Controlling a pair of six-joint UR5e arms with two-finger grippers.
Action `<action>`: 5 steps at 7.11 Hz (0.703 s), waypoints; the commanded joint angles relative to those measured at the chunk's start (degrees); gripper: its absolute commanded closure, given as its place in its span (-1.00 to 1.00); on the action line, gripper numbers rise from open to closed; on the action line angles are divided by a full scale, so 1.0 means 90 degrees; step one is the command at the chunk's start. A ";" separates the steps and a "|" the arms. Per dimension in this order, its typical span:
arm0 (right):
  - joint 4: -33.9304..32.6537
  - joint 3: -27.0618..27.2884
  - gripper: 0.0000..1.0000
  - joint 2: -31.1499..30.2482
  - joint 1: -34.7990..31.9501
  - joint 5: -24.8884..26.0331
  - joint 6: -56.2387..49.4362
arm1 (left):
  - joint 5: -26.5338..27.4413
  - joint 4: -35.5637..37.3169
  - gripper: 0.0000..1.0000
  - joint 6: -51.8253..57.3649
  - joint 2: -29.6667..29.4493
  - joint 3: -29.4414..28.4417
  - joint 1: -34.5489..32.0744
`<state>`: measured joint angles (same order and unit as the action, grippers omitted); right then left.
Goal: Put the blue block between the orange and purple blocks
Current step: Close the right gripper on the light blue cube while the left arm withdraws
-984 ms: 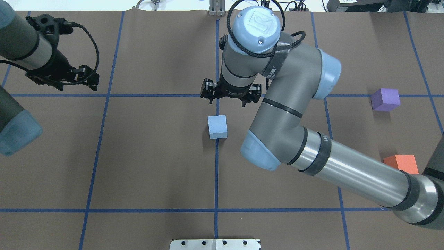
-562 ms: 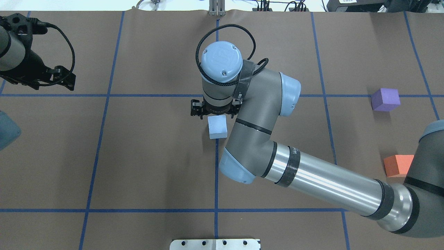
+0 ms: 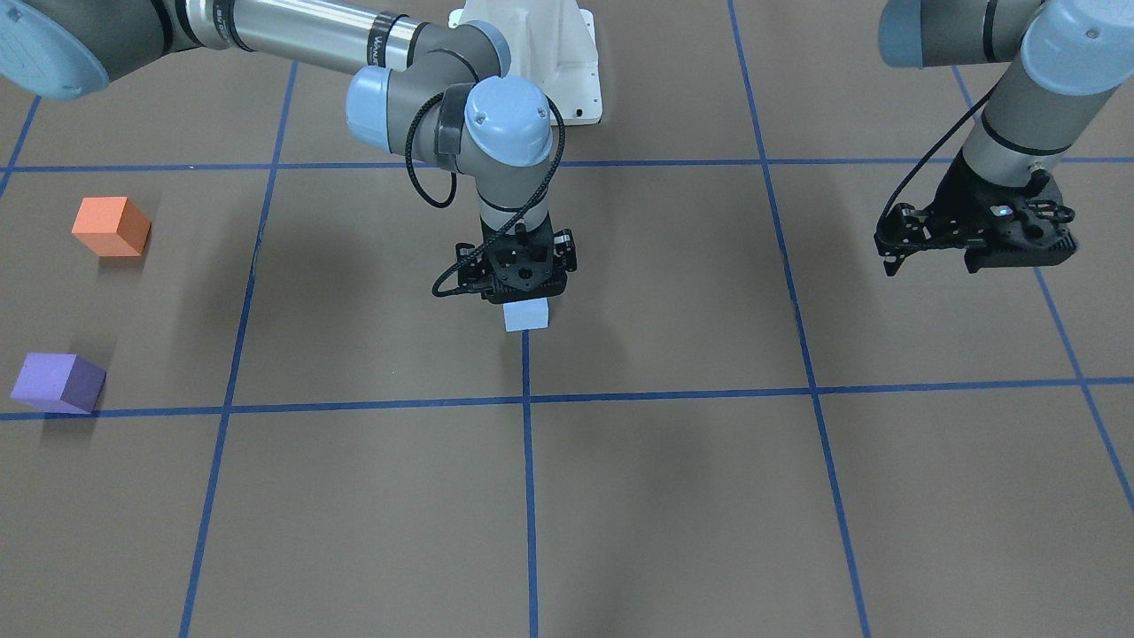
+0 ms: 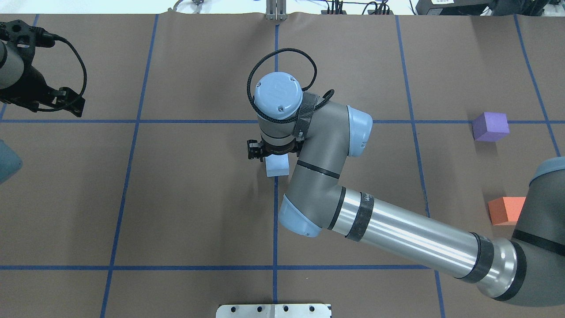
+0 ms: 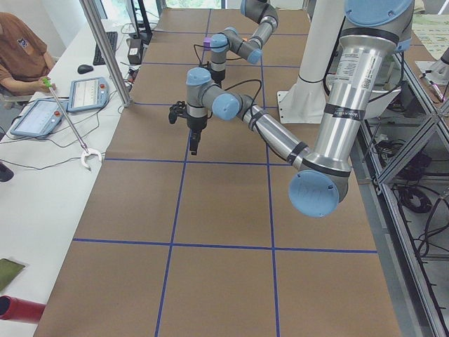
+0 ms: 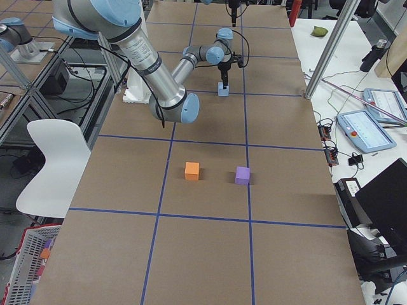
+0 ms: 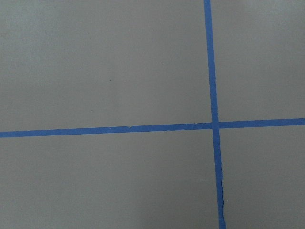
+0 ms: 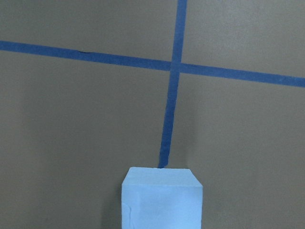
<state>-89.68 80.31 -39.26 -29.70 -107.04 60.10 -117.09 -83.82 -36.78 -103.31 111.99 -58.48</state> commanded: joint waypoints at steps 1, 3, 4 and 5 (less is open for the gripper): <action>0.0567 -0.0406 -1.00 -0.0022 0.0048 0.0008 -0.0008 | -0.0007 0.0007 -1.00 0.0366 0.0082 -0.0089 -0.0133; 0.0774 -0.0574 -0.80 0.0007 0.0078 0.0202 0.0040 | -0.0007 -0.0003 -1.00 0.0366 0.0092 -0.0158 -0.0133; 0.0823 -0.0574 0.43 -0.0022 0.0078 0.0213 0.0273 | 0.0002 -0.0003 -1.00 0.0375 0.0092 -0.0158 -0.0133; 0.0765 -0.0506 0.99 -0.0022 0.0068 0.0107 0.0314 | -0.0007 -0.0003 -1.00 0.0366 0.0083 -0.0168 -0.0172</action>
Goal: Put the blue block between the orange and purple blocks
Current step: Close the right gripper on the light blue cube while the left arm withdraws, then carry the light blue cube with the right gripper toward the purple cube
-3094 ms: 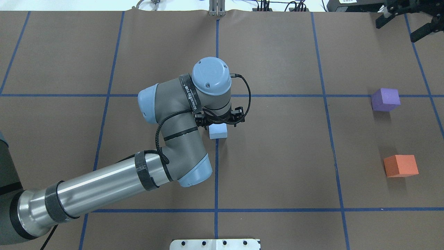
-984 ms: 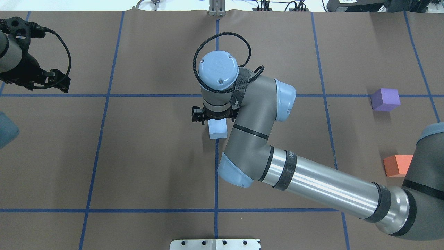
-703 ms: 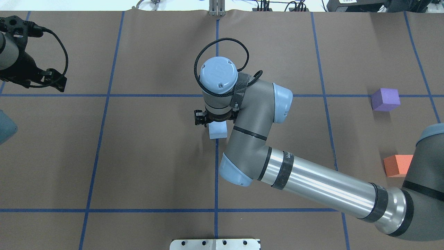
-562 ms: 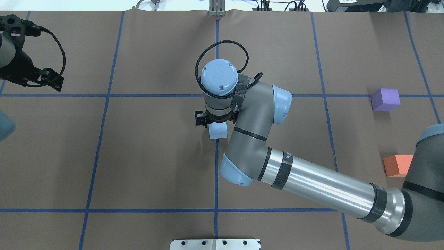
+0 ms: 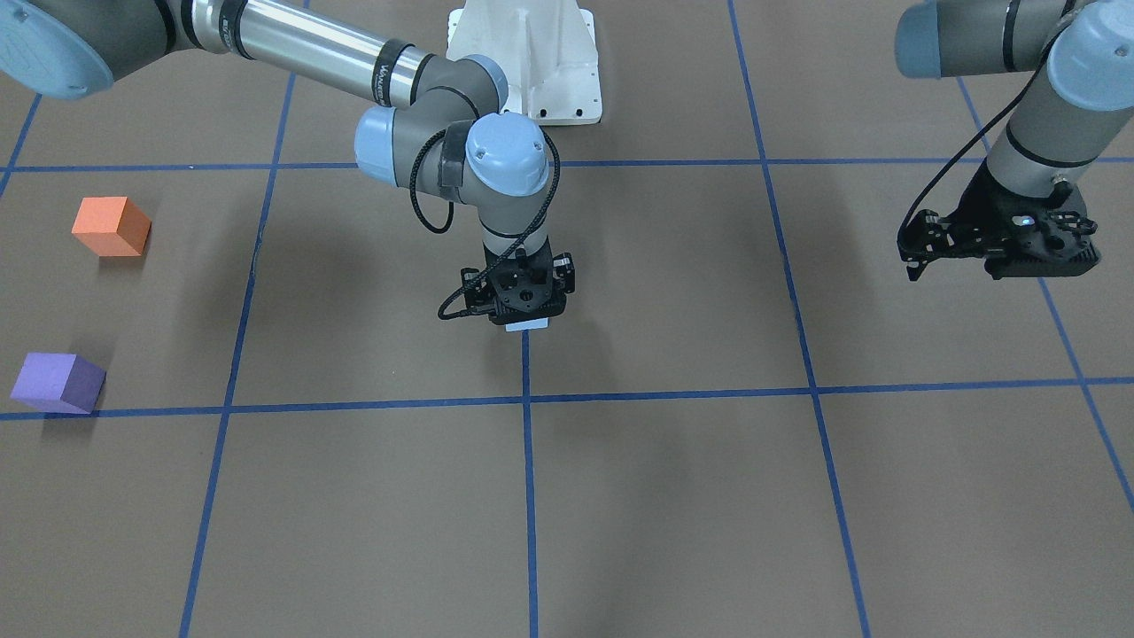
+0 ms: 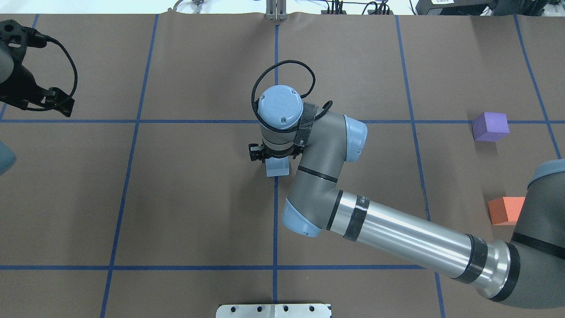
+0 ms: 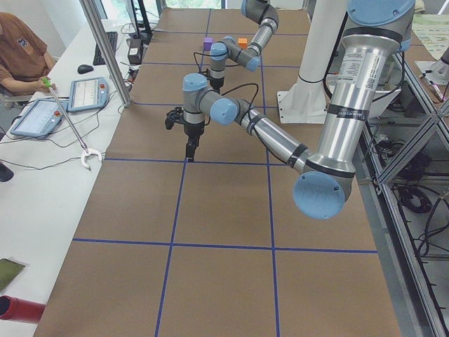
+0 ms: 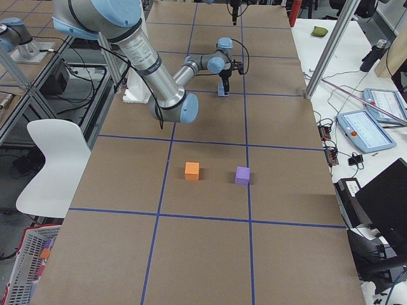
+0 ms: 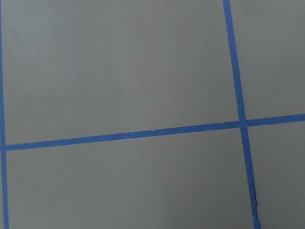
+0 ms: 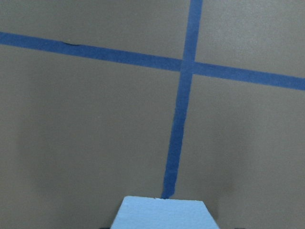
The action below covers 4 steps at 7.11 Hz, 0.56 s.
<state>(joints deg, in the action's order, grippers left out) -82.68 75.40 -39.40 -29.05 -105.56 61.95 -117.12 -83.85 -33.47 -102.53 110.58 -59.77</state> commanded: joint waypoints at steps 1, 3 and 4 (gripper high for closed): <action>-0.0205 0.0234 1.00 -0.0016 -0.0005 -0.0155 0.0119 | 0.0005 0.0009 -1.00 -0.0002 -0.0005 -0.0244 -0.0077; -0.1307 0.1653 1.00 -0.0452 -0.0150 -0.0166 0.0109 | -0.0101 -0.0291 -1.00 0.0743 0.0227 -0.0665 -0.0728; -0.1340 0.2445 1.00 -0.1084 -0.0422 -0.0214 0.0051 | -0.0518 -0.0332 -1.00 0.1929 0.0355 -0.0879 -0.1254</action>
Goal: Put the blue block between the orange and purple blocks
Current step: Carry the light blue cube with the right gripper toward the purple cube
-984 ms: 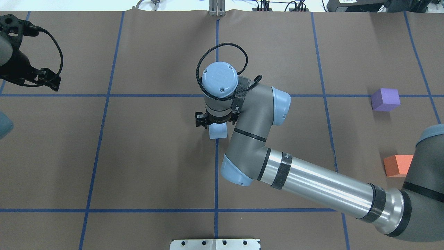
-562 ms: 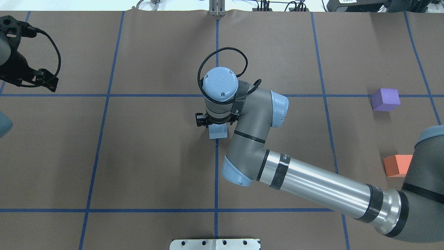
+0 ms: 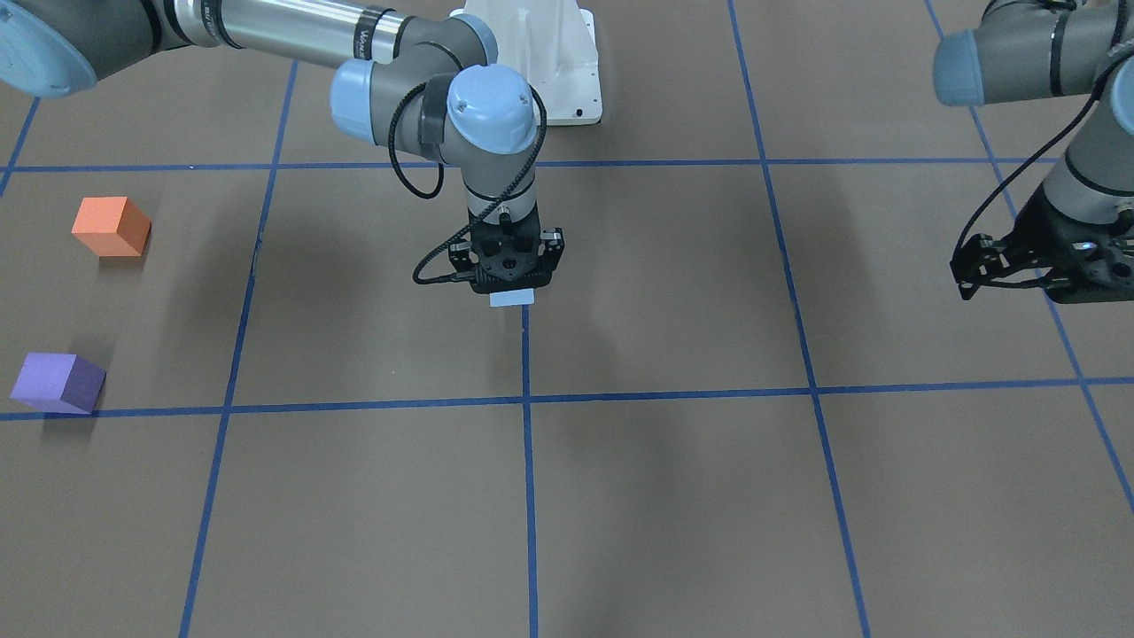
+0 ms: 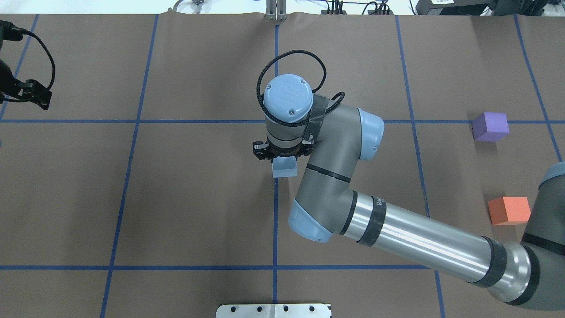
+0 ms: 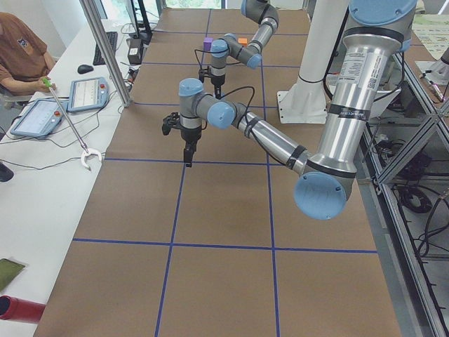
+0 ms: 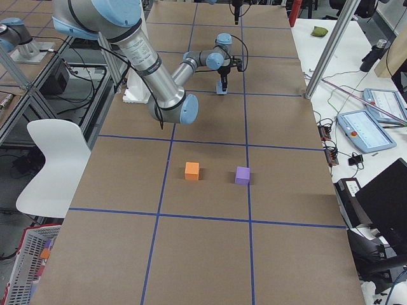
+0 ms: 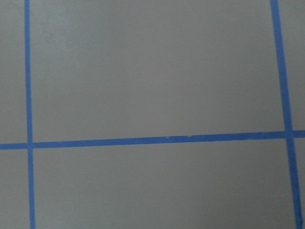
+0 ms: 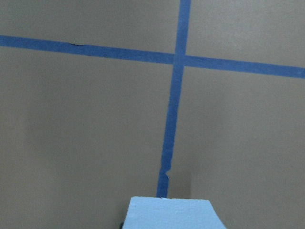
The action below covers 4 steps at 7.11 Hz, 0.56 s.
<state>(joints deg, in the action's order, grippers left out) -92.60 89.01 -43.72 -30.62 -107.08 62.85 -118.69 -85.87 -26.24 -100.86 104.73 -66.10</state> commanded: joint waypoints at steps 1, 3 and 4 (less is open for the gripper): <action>-0.0267 0.1539 1.00 -0.1249 -0.0752 -0.0461 -0.0175 | -0.0821 -0.0146 -1.00 0.1495 0.0316 -0.0472 -0.0991; -0.0248 0.1896 1.00 -0.2081 -0.1992 -0.1155 -0.1254 | -0.0864 -0.0536 -1.00 0.2578 0.0502 -0.0883 -0.1529; -0.0200 0.1907 1.00 -0.2598 -0.2529 -0.1400 -0.2198 | -0.0855 -0.0798 -1.00 0.3434 0.0716 -0.0894 -0.1591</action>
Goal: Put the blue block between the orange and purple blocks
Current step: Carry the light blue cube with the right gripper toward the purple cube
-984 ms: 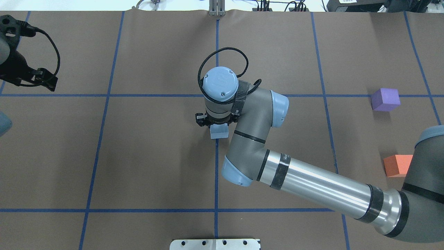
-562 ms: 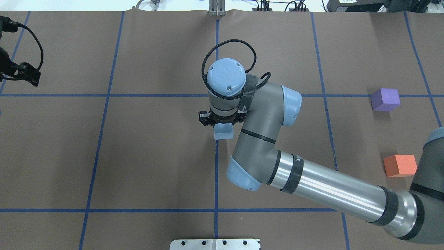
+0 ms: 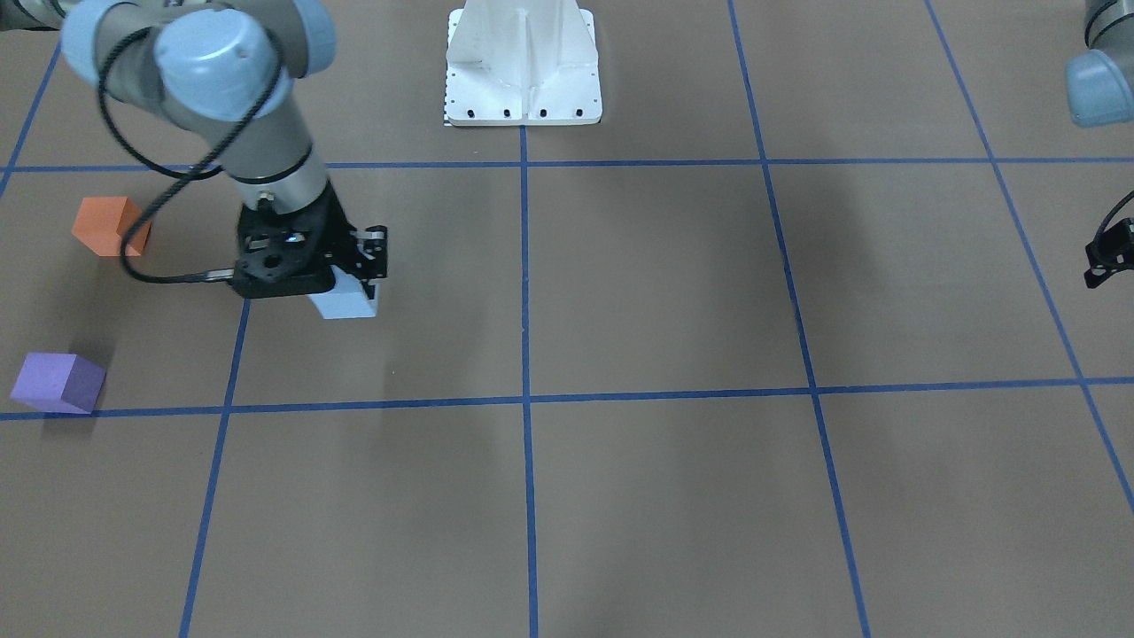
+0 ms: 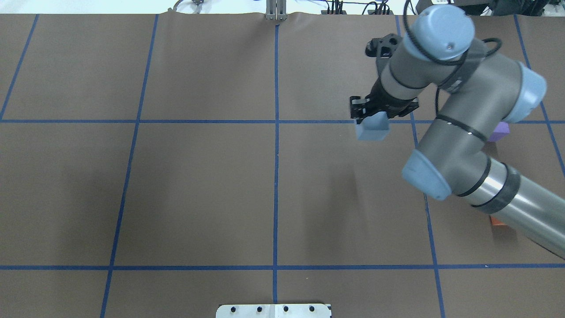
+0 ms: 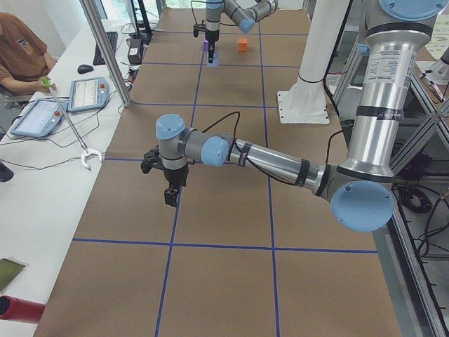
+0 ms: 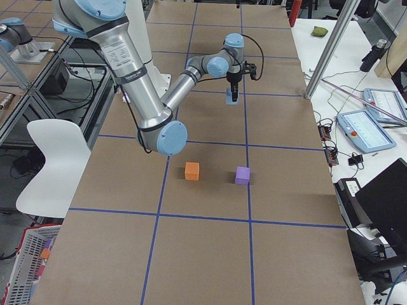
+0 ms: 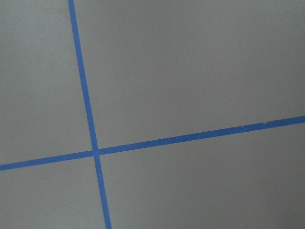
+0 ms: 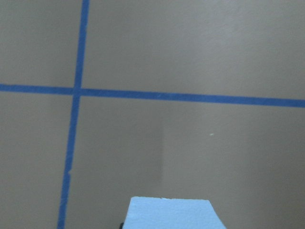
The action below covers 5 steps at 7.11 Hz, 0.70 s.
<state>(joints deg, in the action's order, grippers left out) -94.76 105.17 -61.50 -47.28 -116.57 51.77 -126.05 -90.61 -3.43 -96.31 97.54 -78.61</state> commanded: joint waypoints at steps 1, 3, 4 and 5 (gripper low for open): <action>0.0060 0.0101 1.00 -0.1188 -0.1042 -0.0552 -0.1383 | -0.0009 -0.0283 -1.00 0.0937 0.0223 -0.0125 -0.0201; 0.0583 0.0072 1.00 -0.2117 -0.1376 -0.0700 -0.1717 | 0.0031 -0.0264 -1.00 0.0996 0.0223 -0.0193 -0.0181; 0.0936 0.0004 1.00 -0.2450 -0.1407 -0.0846 -0.1729 | 0.0031 -0.0264 -1.00 0.0996 0.0242 -0.0203 -0.0162; 0.0949 -0.0054 1.00 -0.2686 -0.1417 -0.0866 -0.1729 | 0.0031 -0.0273 -1.00 0.0996 0.0242 -0.0203 -0.0162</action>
<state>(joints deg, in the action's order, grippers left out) -87.83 105.30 -82.47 -59.60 -123.69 36.62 -125.79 -93.02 5.48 -94.20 95.77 -80.13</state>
